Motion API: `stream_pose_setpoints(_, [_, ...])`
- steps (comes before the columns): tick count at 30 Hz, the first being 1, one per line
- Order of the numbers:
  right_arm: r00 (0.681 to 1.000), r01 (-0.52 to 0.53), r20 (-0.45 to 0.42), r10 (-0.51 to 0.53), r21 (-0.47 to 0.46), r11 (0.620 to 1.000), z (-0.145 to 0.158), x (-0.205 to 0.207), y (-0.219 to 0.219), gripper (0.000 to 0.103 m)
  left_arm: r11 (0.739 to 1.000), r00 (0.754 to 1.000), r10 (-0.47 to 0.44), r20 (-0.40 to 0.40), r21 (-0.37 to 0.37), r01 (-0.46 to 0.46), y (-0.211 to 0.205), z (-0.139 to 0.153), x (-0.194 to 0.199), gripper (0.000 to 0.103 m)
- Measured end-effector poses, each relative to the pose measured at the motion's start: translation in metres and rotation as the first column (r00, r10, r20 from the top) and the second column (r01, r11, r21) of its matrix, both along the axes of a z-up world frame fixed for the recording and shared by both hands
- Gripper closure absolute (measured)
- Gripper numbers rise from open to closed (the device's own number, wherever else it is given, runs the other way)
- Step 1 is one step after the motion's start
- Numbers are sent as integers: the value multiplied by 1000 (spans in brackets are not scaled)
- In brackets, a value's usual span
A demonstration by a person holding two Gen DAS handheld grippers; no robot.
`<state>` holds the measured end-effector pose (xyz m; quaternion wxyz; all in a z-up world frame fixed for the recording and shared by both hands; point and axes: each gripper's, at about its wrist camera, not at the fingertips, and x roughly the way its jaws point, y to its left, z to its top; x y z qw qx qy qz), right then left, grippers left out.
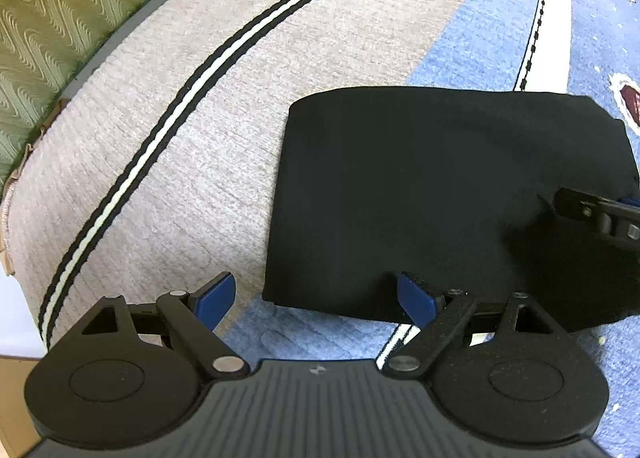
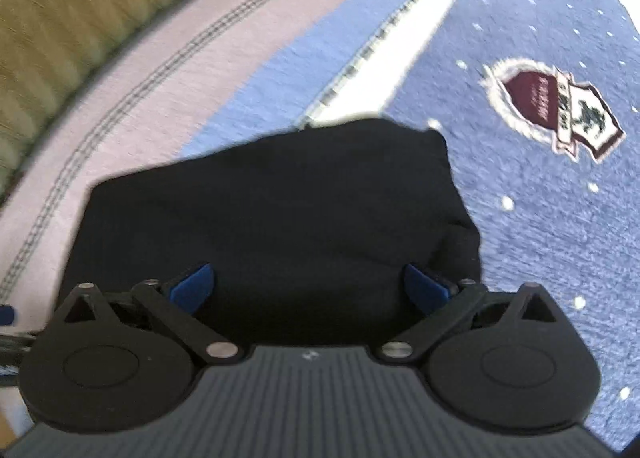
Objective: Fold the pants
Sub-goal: 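Lower the folded trousers onto the bed and open both tools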
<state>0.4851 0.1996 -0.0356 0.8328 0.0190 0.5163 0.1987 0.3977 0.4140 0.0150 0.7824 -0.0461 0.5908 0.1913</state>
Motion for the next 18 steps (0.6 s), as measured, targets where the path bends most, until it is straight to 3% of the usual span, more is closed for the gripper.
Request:
stream_pose_setpoints(3, [999,-28,22,28,-7,1000,18,-4,3,2,1000,1000,14,20,-22,-13,5,-1,2,15])
stream_pose_setpoints(7, [995,-32,97,27,49,998,37,10,9,0,999,999,20,50,-45,-18,6,0,5,15])
stream_pose_setpoints(9, [998,-7,56,5,30,1000,25,28,13,0,999,998,15,60,-49,-12,3,2,7,15])
stream_pose_setpoints(13, [1000,18,3,-17,-134,991,-6,36,14,0,999,997,-14,82,-42,17,0,7,13,15])
stream_pose_setpoints(18, [999,-20,25,22,-101,995,10,0,0,0,1000,999,-2,53,-13,3,-4,4,22,15])
